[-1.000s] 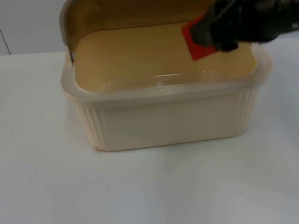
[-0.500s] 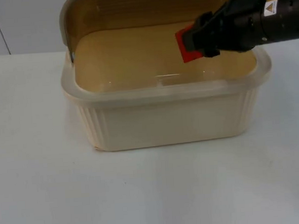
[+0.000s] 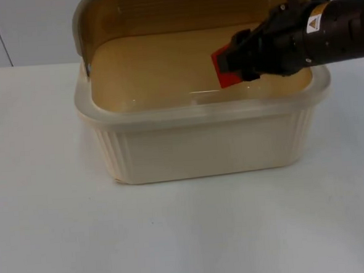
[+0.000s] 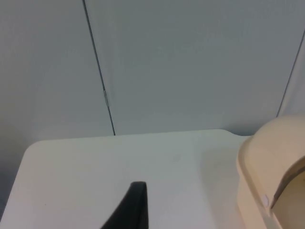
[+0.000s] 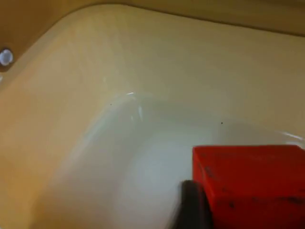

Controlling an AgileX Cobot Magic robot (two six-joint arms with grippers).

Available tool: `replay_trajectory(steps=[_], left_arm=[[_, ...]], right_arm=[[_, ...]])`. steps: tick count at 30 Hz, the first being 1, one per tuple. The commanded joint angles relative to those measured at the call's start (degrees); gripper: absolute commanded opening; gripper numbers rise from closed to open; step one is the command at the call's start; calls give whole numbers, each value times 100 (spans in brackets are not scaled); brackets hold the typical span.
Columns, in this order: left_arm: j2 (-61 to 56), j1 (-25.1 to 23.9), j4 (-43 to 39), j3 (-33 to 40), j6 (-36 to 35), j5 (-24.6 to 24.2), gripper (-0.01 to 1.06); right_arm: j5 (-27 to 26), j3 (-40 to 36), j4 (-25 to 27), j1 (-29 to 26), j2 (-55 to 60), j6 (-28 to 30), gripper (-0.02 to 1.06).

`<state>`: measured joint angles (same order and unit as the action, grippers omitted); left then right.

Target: Open the box lid with the left hand, place the block into the box with the right hand, then close the box lid with the left hand.

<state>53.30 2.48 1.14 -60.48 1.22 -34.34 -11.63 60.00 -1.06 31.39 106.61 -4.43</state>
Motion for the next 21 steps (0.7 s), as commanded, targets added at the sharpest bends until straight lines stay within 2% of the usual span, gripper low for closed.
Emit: replay_trajectory(steps=[1, 3, 7, 12, 14, 17, 18, 19, 21], left_arm=[[-3, -8, -24, 23, -4, -8, 105], [-3, -8, -24, 23, -4, -8, 105], [-3, -8, -24, 23, -4, -35, 105], [-3, -8, -34, 86, -4, -52, 105], [-3, -8, -34, 86, -4, -52, 105], [-3, -8, -34, 86, -4, -52, 105], [-3, -8, -34, 86, -4, -52, 105], [-3, -8, -34, 86, -4, -52, 105], [-3, -8, -34, 86, -4, -52, 105]], right_arm=[[39, 48, 19, -20, -15, 76, 83], [192, 48, 3, -20, -15, 89, 105], [539, 48, 14, -20, -68, 15, 105], [1319, 48, -25, -20, -501, -49, 105], [1456, 48, -25, -20, -572, -49, 105], [2128, 48, -25, -20, -1048, -49, 105], [2529, 48, -25, -20, -1278, -49, 105], [2529, 48, -25, -20, -1278, -49, 105], [3014, 48, -25, -20, -1621, -49, 105]])
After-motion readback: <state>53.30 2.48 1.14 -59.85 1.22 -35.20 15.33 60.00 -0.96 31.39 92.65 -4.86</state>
